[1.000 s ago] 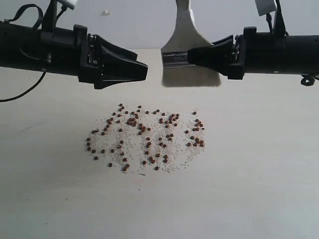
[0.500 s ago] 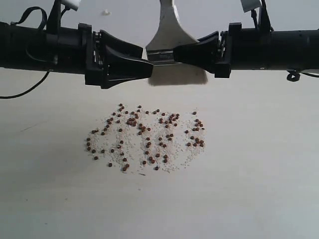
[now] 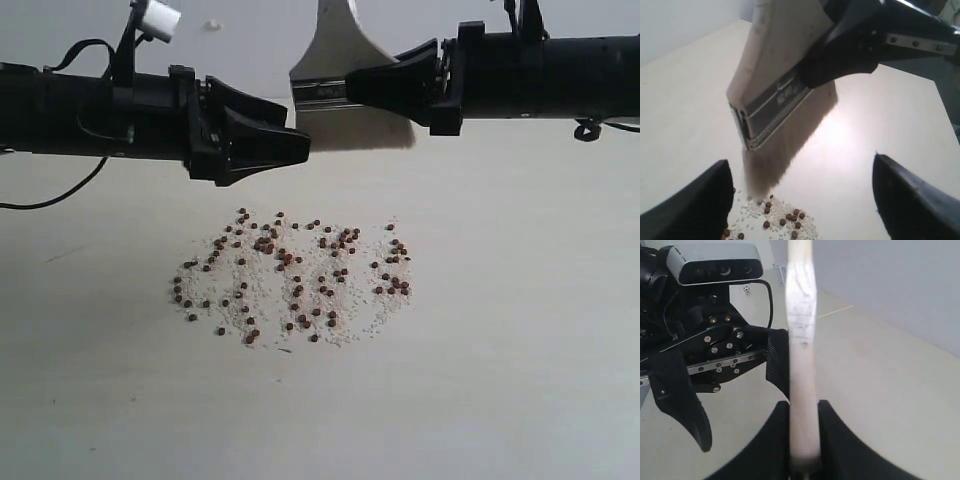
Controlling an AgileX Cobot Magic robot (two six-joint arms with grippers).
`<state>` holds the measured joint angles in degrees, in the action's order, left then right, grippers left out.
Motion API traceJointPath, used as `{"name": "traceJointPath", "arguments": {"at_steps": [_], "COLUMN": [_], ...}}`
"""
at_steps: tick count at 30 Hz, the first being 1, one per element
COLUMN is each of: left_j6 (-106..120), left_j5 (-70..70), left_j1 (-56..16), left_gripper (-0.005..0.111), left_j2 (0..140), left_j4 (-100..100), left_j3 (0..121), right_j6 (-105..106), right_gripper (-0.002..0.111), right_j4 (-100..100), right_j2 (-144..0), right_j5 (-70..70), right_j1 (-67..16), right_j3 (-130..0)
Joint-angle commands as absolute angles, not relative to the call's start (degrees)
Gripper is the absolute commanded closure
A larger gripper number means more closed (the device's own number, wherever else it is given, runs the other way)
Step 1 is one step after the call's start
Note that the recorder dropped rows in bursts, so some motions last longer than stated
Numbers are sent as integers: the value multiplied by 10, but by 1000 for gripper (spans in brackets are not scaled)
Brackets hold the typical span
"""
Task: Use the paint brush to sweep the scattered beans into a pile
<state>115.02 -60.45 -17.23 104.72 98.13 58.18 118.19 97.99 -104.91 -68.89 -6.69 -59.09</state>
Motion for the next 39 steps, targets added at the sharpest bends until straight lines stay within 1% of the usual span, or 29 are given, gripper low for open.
{"name": "traceJointPath", "arguments": {"at_steps": [1,7,16,23,30,31,33,39], "left_j6": [1173,1159,1131,1110,1067,1077,1092,1125], "left_j5": [-605,-630,-700,-700,-693,-693,-698,-700], "left_j1": [-174,-174,-174,-174,-173,-171,-170,-172], "left_gripper": [34,34,34,35,36,37,44,69], "left_j2": [1055,1087,1120,1155,1156,1156,1156,1156], "left_j4": [999,999,999,999,986,991,999,999], "left_j3": [582,604,654,682,682,682,682,682], "right_j6": [1179,1177,1166,1166,1166,1166,1164,1157], "right_gripper": [108,108,108,108,108,108,108,108], "right_j4": [969,971,970,970,970,965,965,966], "right_j2": [-1048,-1048,-1048,-1048,-1048,-1048,-1048,-1048], "right_j5": [-700,-700,-700,-700,-700,-700,-700,-700], "right_j1": [-77,-93,-93,-93,-93,-93,-93,-93], "right_j3": [-595,-595,-595,-595,-595,-595,-595,-595]}}
